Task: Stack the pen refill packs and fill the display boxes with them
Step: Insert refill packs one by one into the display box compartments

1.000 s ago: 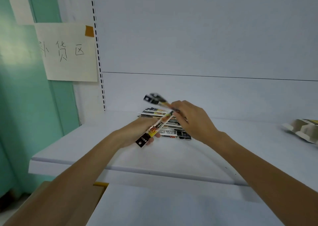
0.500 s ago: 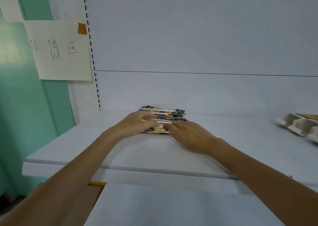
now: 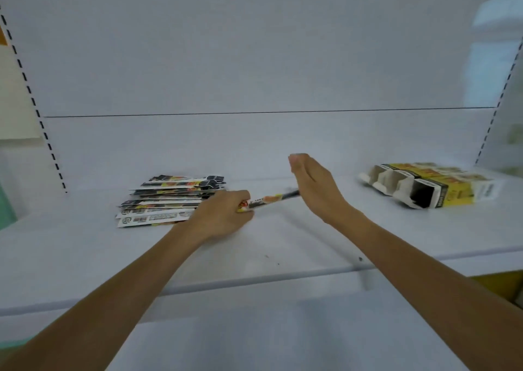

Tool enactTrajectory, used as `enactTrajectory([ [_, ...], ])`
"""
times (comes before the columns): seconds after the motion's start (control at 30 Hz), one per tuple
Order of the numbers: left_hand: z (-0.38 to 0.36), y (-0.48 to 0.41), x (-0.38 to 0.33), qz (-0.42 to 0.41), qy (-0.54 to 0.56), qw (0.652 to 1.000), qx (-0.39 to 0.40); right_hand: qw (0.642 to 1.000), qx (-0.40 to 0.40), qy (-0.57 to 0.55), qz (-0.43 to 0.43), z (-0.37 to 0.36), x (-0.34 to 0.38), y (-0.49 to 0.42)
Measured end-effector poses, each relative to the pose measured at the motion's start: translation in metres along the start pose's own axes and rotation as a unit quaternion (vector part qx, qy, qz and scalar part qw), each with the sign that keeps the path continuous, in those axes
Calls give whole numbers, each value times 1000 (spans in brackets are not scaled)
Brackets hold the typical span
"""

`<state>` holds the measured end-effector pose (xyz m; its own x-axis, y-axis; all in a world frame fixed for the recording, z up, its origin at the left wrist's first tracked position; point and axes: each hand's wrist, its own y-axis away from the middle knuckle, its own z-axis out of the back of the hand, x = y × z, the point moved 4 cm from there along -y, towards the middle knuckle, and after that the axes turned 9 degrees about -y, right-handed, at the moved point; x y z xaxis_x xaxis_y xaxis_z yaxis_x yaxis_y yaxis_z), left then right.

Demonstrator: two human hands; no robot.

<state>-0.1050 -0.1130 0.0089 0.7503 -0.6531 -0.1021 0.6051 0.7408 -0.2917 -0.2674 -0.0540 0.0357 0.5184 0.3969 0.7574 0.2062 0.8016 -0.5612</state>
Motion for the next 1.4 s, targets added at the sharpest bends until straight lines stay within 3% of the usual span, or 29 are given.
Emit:
enactTrajectory([
  [0.13,-14,-24,-63,-47,-78,996,-25,995,52,85,8,27,-26,-3],
  [0.23,-19,-40,-114,-48,-102,992,-54,984,33,165,57,75,-48,-9],
  [0.37,-32,-66,-182,-76,-209,973,-65,941,38,329,68,138,-76,-10],
  [0.5,-52,-92,-235,-50,-294,954,-31,939,45,330,89,186,-96,-13],
  [0.63,-56,-108,-263,-11,-248,967,-54,958,50,257,118,227,-105,-19],
  [0.73,-58,-106,-258,28,-211,975,-66,964,-6,233,126,279,-123,-27],
  [0.9,-63,-95,-246,69,-157,984,-38,953,-41,297,45,362,-194,-31],
  [0.97,-65,-97,-244,66,-155,985,-37,961,-11,277,-2,370,-218,-26],
  [1.03,-69,-102,-245,67,-147,986,-34,960,17,281,9,365,-232,-21],
  [1.2,-74,-119,-262,71,-143,987,-24,952,-10,298,66,360,-234,-23],
  [1.4,-82,-129,-256,120,-70,990,19,949,23,314,19,358,-247,-24],
])
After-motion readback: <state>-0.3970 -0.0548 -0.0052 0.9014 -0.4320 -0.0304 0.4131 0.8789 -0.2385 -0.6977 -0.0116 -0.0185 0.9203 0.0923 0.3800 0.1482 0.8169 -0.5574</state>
